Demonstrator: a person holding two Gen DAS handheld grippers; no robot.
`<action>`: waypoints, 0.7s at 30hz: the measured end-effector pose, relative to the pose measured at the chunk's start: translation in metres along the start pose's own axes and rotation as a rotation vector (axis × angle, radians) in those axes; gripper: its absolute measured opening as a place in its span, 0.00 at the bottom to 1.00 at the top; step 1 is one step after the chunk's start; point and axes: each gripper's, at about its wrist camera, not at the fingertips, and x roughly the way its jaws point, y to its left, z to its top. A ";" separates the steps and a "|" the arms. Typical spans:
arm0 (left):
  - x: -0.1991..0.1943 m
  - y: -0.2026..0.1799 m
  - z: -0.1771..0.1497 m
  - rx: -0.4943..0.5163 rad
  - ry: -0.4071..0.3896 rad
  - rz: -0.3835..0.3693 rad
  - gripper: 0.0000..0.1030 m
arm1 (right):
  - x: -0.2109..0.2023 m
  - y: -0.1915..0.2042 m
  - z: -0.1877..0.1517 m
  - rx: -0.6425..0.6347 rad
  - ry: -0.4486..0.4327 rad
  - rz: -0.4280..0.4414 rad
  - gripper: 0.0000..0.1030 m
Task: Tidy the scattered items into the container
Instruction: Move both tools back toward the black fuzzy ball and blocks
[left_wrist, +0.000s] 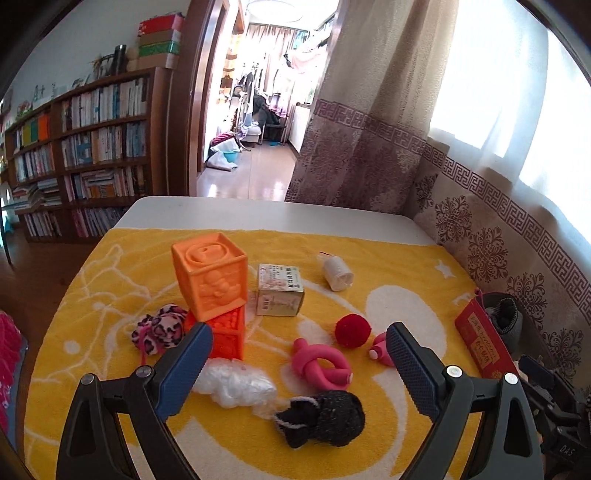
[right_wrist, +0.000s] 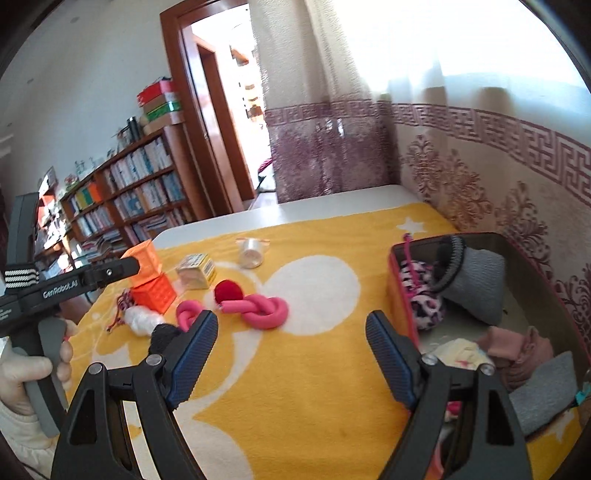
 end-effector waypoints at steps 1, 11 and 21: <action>-0.002 0.009 0.000 -0.016 -0.006 0.006 0.93 | 0.007 0.007 0.000 -0.006 0.028 0.028 0.83; -0.002 0.062 -0.008 -0.100 -0.007 0.053 0.93 | 0.068 0.081 -0.011 -0.075 0.227 0.144 0.83; 0.005 0.083 -0.017 -0.154 0.012 0.043 0.93 | 0.116 0.119 -0.017 -0.132 0.304 0.130 0.83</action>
